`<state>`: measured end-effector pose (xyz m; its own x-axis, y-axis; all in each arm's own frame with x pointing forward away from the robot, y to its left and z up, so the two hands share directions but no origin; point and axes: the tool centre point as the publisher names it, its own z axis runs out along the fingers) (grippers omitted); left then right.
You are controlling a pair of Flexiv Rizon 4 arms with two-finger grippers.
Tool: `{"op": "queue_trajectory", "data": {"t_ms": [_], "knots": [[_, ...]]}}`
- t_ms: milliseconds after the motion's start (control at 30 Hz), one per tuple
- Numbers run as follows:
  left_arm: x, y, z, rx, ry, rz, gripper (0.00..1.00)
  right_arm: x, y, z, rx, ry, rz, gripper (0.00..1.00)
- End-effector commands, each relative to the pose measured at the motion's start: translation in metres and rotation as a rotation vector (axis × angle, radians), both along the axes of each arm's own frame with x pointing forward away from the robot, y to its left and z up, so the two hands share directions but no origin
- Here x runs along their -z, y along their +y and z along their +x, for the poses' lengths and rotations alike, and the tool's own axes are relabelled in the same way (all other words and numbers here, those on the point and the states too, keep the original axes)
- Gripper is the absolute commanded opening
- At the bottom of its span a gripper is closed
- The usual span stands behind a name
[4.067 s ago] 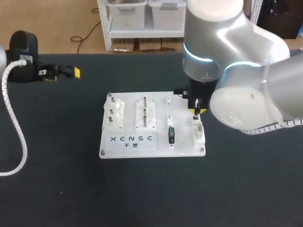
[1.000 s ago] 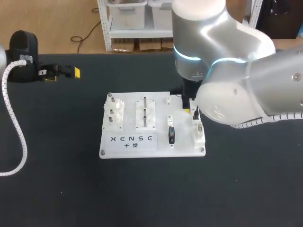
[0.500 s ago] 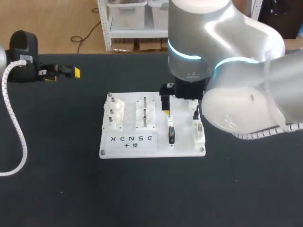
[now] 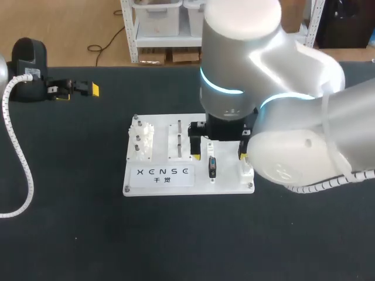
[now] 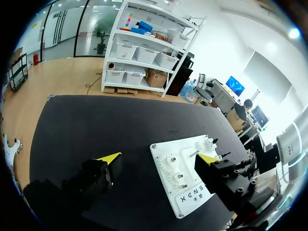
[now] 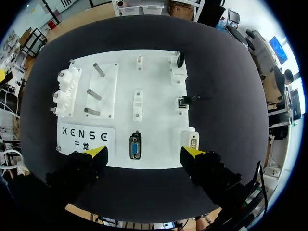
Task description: Insert the USB connector, Ethernet cable, and multi-pin plug into their matching sockets one by one.
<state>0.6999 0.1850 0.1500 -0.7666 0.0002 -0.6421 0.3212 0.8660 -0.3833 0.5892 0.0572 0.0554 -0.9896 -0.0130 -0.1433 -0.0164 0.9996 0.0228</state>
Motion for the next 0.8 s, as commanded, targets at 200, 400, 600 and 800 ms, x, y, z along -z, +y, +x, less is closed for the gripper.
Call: {"op": "queue_trajectory", "data": {"t_ms": [200, 400, 600, 800], "knots": [[0.000, 0.000, 0.000, 0.000, 0.000, 0.000, 1.00, 0.015, 0.014, 0.000, -0.013, 0.022, -0.014, 1.00], [0.000, 0.000, 0.000, 0.000, 0.000, 0.000, 1.00, 0.031, 0.012, 0.002, 0.010, 0.050, -0.020, 1.00], [0.000, 0.000, 0.000, 0.000, 0.000, 0.000, 1.00, 0.034, 0.012, 0.006, 0.010, 0.052, -0.009, 0.61], [0.000, 0.000, 0.000, 0.000, 0.000, 0.000, 1.00, 0.036, 0.013, 0.008, -0.007, 0.049, -0.008, 0.44]]}}
